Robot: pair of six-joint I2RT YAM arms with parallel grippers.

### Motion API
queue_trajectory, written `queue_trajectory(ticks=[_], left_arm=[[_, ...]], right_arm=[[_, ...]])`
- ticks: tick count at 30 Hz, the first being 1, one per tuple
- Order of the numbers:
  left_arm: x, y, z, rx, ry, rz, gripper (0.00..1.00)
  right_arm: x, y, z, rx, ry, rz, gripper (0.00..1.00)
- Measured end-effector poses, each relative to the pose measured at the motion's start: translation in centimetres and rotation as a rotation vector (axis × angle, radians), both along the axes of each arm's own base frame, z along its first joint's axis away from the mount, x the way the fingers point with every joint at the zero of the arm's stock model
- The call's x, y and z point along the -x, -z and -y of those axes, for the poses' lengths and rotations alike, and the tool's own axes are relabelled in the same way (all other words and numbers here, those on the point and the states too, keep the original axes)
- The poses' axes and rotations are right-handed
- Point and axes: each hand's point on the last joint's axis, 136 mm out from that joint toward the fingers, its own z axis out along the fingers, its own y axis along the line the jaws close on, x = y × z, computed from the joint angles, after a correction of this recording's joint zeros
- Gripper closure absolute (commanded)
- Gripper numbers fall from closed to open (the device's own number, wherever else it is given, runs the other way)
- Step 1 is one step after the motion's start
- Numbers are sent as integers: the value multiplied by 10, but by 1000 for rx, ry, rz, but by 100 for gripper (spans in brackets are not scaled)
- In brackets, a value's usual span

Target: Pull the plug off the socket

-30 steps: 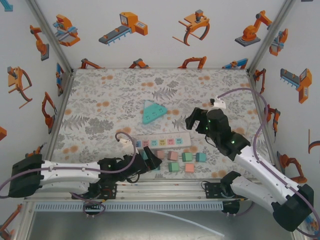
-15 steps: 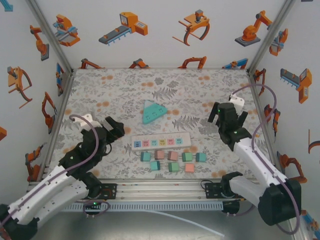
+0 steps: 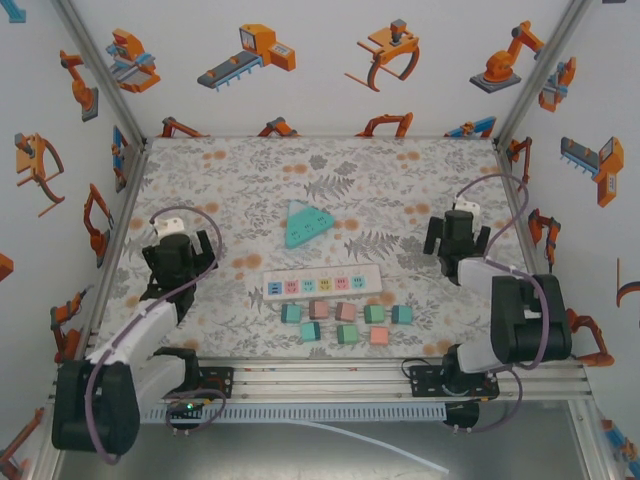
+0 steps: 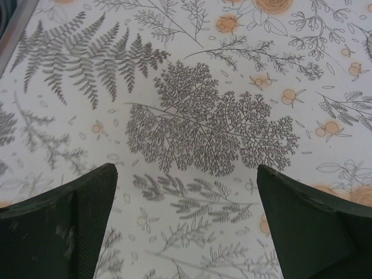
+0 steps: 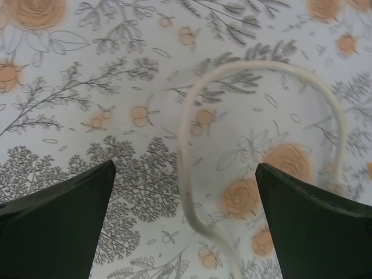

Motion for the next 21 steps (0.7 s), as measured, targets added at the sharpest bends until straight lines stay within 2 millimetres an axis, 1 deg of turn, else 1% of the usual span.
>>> queue_trajectory(ticks=[3,5,7,8,9,10,13,21], left_arm=[[-17,19,-5,6,30,-5,3],[-27,29,-6,11,54,-9,3],[-39,37,-3,34,86,-1,3],[-46,41,-3,46,99,9,3],[-52,44,-2,52,113,21,3],[-57,43,-3,51,121,42,3],[-62,35,-2,64,137,84,3],[-71,27,12,48,176,105,3]], right_arm=[[-13,-3,-5,10,-51,50,1],[-18,-7,-9,9,-79,89,1],[-17,-8,-11,-1,-105,126,1],[-15,-6,-12,-11,-119,137,2],[-13,-4,-12,-28,-136,155,1],[-11,-2,-11,-40,-144,170,0],[-3,9,-9,-63,-161,169,1],[-9,-5,-8,-63,-152,234,1]])
